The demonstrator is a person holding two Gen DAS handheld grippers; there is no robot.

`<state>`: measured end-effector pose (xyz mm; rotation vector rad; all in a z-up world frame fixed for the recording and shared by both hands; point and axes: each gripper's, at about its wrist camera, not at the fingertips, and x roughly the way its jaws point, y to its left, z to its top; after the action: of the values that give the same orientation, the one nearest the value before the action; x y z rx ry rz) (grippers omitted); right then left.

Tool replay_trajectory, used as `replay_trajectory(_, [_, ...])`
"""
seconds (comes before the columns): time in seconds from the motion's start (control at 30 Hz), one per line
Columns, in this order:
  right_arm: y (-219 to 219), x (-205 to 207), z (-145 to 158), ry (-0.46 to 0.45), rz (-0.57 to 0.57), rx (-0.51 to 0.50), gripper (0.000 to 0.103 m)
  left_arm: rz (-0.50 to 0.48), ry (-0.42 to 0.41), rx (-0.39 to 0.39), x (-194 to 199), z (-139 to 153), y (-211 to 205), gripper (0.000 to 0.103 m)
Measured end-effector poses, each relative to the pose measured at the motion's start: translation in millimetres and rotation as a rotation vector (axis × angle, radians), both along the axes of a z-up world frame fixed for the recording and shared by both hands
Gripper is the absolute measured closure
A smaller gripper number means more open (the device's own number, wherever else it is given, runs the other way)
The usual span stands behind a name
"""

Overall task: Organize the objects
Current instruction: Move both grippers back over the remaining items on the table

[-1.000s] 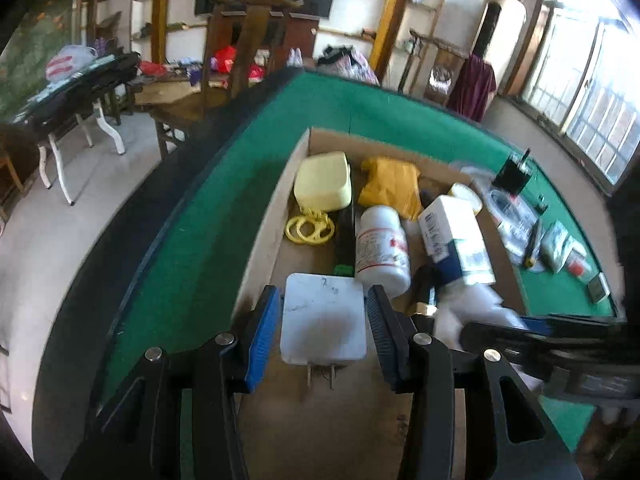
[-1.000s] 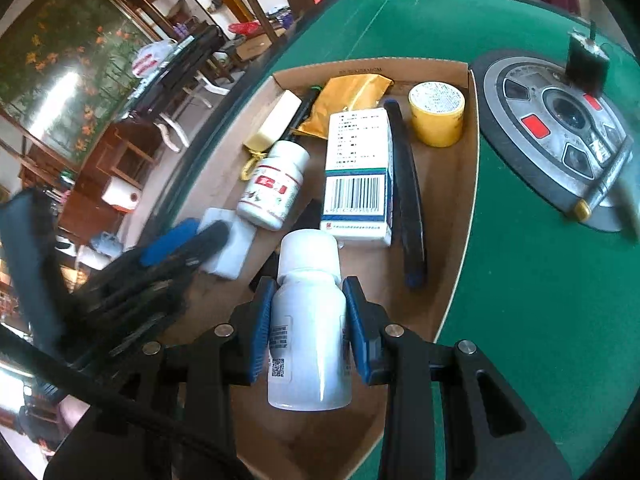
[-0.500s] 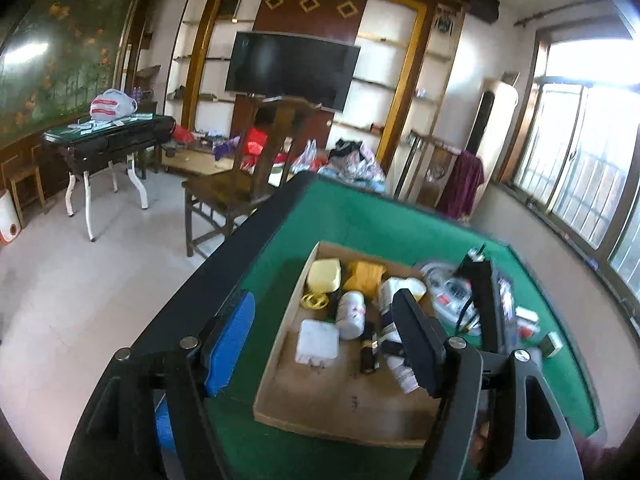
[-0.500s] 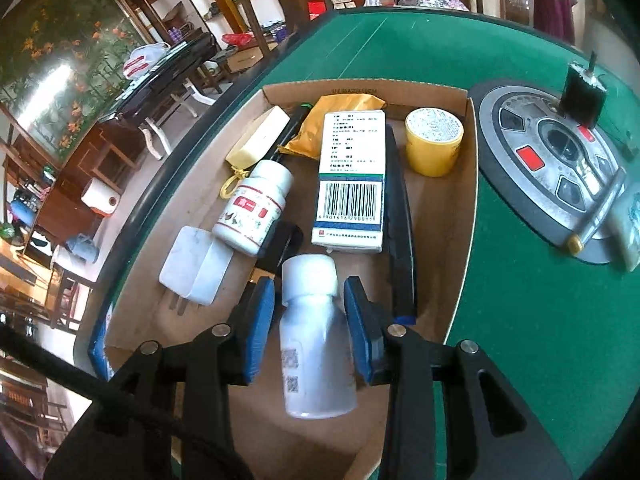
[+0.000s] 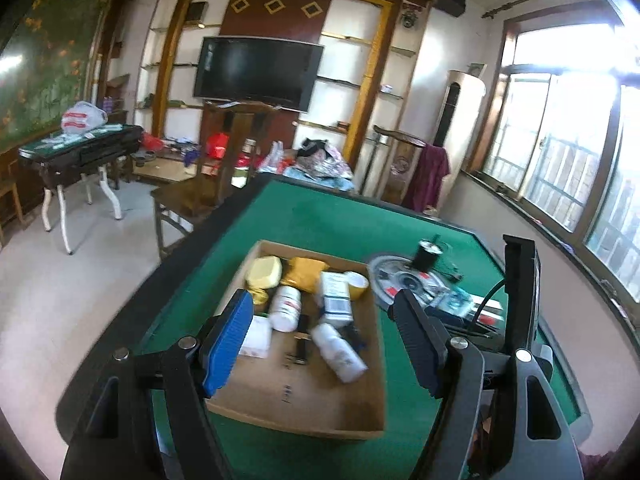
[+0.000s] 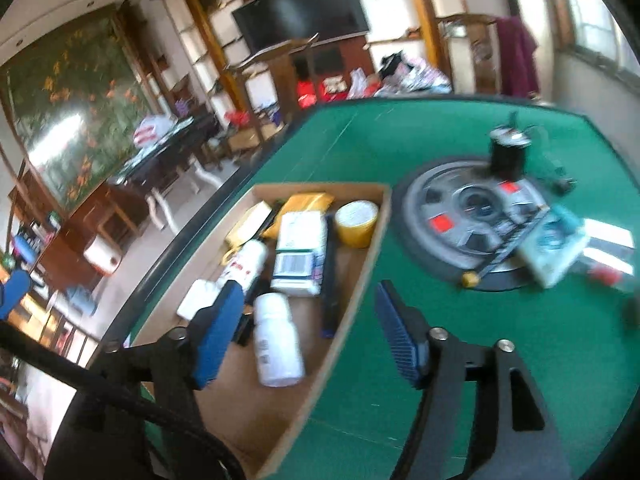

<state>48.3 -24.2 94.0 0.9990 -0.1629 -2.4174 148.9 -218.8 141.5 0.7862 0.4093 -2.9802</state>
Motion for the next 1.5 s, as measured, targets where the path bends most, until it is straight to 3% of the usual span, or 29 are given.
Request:
replay_trajectory(0.17, [33.9, 6.9, 4.9, 0.022, -0.079, 0.008, 0.033, -0.076, -0.027, 0.034, -2.1, 3.5, 26.7, 0.036])
replay_trajectory(0.4, [91.9, 11.1, 12.0, 0.044, -0.186, -0.021, 0.033, -0.145, -0.002, -0.018, 12.5, 15.5, 68.1, 0.036])
replay_trajectory(0.5, [111.2, 22.4, 16.7, 0.058, -0.222, -0.026, 0.033, -0.168, -0.02, 0.001, 6.5, 12.0, 78.8, 0.03])
replay_trajectory(0.7, [155.0, 43.8, 19.0, 0.078, -0.321, 0.007, 0.032, -0.304, -0.123, 0.121, -22.3, -13.0, 111.9, 0.03])
replay_trajectory(0.93, [228.3, 64.7, 20.6, 0.065, -0.516, 0.043, 0.031, -0.369, -0.247, 0.169, -55.3, -45.2, 142.7, 0.03])
replay_trajectory(1.07, [254.2, 51.8, 24.1, 0.053, -0.561, 0.037, 0.027, -0.307, -0.271, 0.116, -69.8, -55.2, 133.6, 0.03])
replay_trajectory(1.17, [262.9, 25.7, 28.8, 0.043, -0.545, 0.006, 0.027, -0.273, -0.271, 0.002, -82.0, -59.2, 131.8, 0.03])
replay_trajectory(1.4, [256.4, -63.2, 27.3, 0.001, -0.456, -0.116, 0.027, -0.335, -0.309, -0.166, -126.2, -64.4, 162.7, 0.03])
replay_trajectory(1.5, [256.1, -94.6, 15.3, -0.049, -0.434, -0.187, 0.027, -0.378, -0.335, -0.202, -149.2, -69.0, 183.5, 0.031])
